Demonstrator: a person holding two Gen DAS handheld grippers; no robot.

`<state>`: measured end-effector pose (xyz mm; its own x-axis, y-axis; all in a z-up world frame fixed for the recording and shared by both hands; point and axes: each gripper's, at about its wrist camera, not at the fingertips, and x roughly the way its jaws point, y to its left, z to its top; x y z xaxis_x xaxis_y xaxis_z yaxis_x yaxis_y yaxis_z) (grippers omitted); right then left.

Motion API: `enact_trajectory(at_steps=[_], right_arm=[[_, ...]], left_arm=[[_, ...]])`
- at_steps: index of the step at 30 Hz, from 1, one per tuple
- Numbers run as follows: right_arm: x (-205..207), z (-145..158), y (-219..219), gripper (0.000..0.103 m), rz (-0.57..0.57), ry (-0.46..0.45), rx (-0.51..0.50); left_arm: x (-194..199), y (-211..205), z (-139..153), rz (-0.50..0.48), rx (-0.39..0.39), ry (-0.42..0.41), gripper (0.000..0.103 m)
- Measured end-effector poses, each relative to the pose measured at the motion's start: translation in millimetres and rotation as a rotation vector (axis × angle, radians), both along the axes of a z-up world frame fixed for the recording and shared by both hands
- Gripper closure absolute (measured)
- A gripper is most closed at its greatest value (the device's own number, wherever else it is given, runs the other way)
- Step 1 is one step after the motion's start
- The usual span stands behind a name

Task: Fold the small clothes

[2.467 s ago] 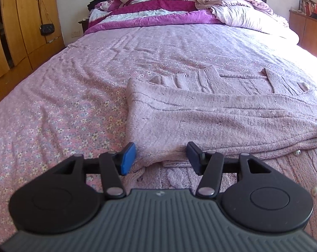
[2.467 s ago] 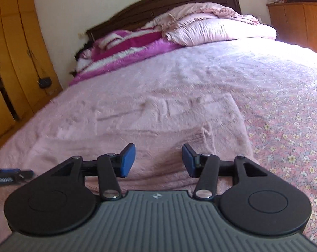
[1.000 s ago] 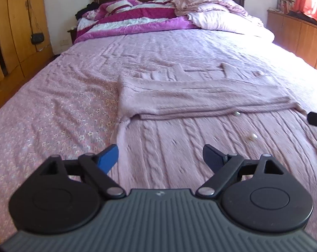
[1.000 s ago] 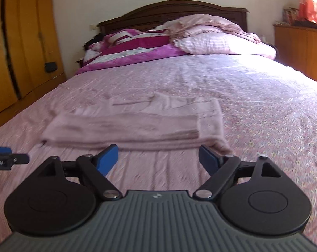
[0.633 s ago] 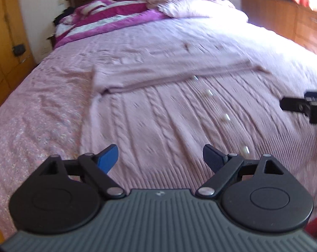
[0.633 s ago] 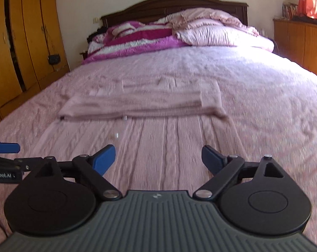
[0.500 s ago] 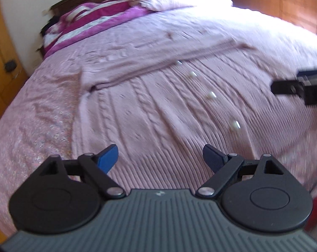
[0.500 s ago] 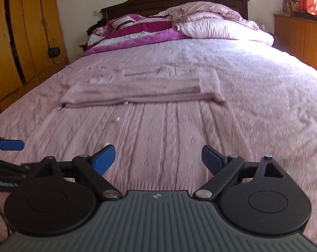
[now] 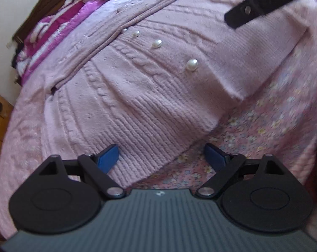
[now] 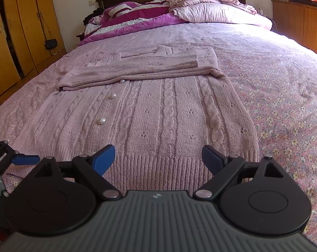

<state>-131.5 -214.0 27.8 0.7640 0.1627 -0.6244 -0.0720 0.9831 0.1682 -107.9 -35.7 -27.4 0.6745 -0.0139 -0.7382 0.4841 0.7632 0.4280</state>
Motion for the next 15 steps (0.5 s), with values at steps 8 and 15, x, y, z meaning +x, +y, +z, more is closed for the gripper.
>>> enact_trajectory(at_steps=[8,15], right_arm=[[-1,1,4,0.007,0.026,-0.011,-0.090],[0,-4,14,0.006,0.092,-0.006,-0.131]], left_arm=[[12,5,5,0.028,-0.016,-0.043,0.011],[22,4,18,0.042,-0.034,-0.168,0.011]])
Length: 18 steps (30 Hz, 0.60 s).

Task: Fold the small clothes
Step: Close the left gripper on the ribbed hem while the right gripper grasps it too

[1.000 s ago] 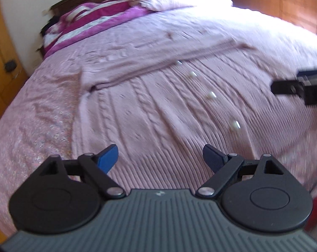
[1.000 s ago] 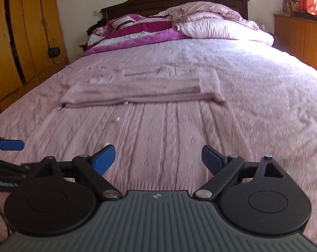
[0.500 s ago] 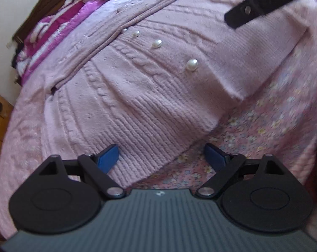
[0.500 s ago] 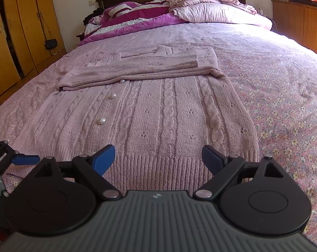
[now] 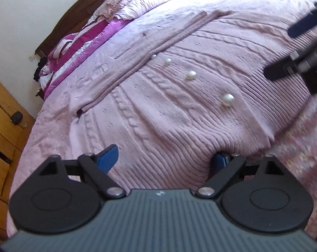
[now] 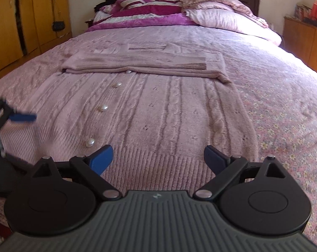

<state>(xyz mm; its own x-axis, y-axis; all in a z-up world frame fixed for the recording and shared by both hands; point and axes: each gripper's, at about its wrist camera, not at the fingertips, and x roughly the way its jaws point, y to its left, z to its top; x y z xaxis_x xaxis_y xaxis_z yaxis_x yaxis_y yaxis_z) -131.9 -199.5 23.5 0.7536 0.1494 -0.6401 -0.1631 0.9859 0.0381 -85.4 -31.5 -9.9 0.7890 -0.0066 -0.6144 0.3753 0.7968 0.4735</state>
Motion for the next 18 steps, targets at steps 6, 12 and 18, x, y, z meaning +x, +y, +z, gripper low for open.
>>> enact_trajectory(at_steps=[6,12,18], right_arm=[[0,-5,6,0.005,0.047,0.022,-0.014],[0,-7,16,0.004,0.101,0.024,-0.028],[3,-12,30,0.002,0.174,0.050,-0.071]], left_arm=[[9,6,7,-0.055,-0.128,0.032,0.068],[13,5,17,-0.055,-0.201,0.041,0.091],[23,18,35,0.018,-0.321,0.027,0.093]])
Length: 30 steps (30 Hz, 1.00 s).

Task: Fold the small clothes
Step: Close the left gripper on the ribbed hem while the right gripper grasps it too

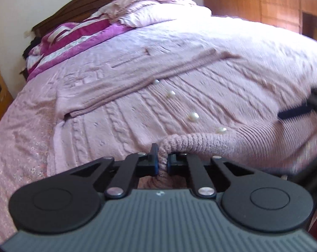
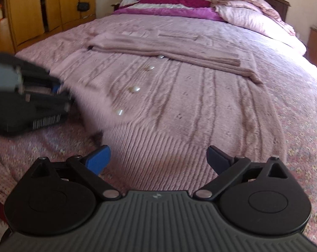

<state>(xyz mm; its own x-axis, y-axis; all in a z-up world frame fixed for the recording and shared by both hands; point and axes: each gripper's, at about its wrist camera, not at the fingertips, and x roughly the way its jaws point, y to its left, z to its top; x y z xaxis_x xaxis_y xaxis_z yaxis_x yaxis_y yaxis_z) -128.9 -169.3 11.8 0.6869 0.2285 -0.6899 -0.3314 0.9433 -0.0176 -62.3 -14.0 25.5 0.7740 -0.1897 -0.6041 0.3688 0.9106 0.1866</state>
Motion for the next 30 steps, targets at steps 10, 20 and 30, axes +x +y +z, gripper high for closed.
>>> enact_trajectory(at_steps=[10,20,30], right_arm=[[19,-9,11,0.001,-0.095,-0.064,-0.157],[31,-10,-3,0.003,-0.150,-0.157,-0.159],[42,-7,-25,0.037,-0.193,-0.142,-0.025]], left_arm=[[3,13,14,0.048,-0.057,-0.023,0.093],[9,12,-13,0.073,0.006,0.032,0.089],[14,20,-8,0.097,-0.078,0.033,0.092]])
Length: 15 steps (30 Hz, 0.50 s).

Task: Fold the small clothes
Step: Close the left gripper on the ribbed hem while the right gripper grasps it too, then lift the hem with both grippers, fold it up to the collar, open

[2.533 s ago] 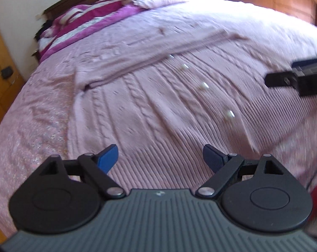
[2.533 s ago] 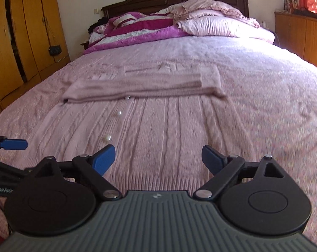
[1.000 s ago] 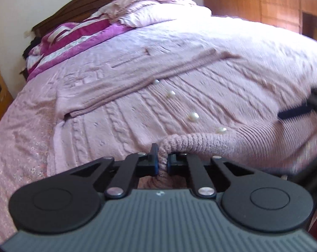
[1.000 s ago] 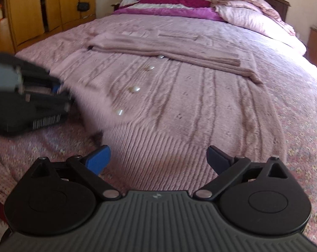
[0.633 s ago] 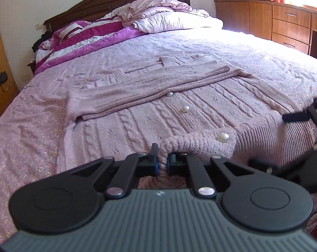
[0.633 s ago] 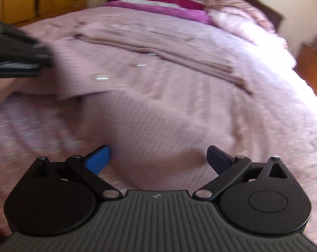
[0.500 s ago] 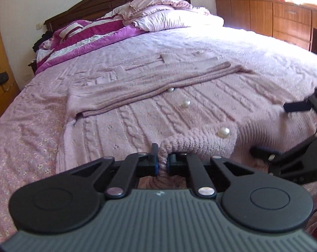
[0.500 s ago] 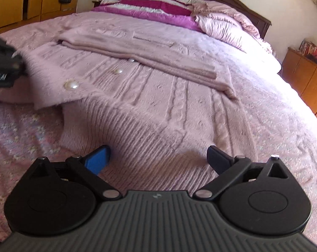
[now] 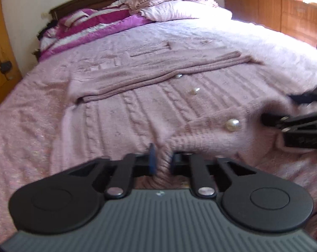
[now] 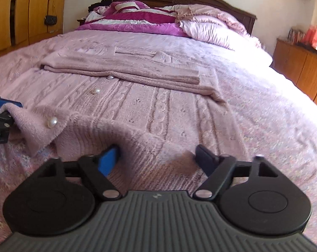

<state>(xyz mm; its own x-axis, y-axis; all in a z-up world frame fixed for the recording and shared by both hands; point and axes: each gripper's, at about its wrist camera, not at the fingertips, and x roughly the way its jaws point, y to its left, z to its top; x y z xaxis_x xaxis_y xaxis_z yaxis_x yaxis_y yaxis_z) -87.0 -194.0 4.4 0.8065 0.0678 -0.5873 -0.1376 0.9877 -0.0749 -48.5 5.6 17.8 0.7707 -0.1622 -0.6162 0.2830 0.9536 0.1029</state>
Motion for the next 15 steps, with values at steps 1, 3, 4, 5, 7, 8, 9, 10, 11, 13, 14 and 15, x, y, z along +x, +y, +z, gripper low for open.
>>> enact_trajectory(at_steps=[1,3,4,5,7,8,9,10,11,13,14,15], right_arm=[[0,0,0,0.041,0.011,0.002,0.012],[1,2,2,0.058,0.029,0.003,0.022],[1,4,3,0.061,0.032,0.001,0.032],[2,6,1,0.069,0.032,0.000,0.051],[7,13,-3,0.081,0.029,0.005,0.114],[10,17,-6,0.084,0.026,0.003,0.148],[13,21,-8,0.086,0.024,-0.003,0.172],[16,25,-10,0.087,0.025,-0.012,0.190],[18,30,-11,0.088,0.027,-0.022,0.207],[24,38,-11,0.089,0.029,-0.045,0.232],[28,43,-10,0.089,0.030,-0.055,0.243],[33,48,-10,0.089,0.030,-0.061,0.253]], left_arm=[[0,1,3,0.004,-0.018,-0.004,0.093],[0,0,9,0.007,-0.023,-0.030,0.093],[0,0,12,0.010,-0.029,-0.040,0.093],[2,0,16,0.014,-0.040,-0.046,0.093],[6,2,23,0.020,-0.063,-0.056,0.094],[8,2,27,0.022,-0.066,-0.064,0.094],[10,2,31,0.024,-0.065,-0.074,0.094],[13,3,35,0.025,-0.065,-0.088,0.094],[15,3,39,0.027,-0.066,-0.102,0.094],[20,4,48,0.032,-0.068,-0.132,0.094],[22,5,53,0.036,-0.070,-0.145,0.094],[25,6,57,0.046,-0.075,-0.160,0.094]])
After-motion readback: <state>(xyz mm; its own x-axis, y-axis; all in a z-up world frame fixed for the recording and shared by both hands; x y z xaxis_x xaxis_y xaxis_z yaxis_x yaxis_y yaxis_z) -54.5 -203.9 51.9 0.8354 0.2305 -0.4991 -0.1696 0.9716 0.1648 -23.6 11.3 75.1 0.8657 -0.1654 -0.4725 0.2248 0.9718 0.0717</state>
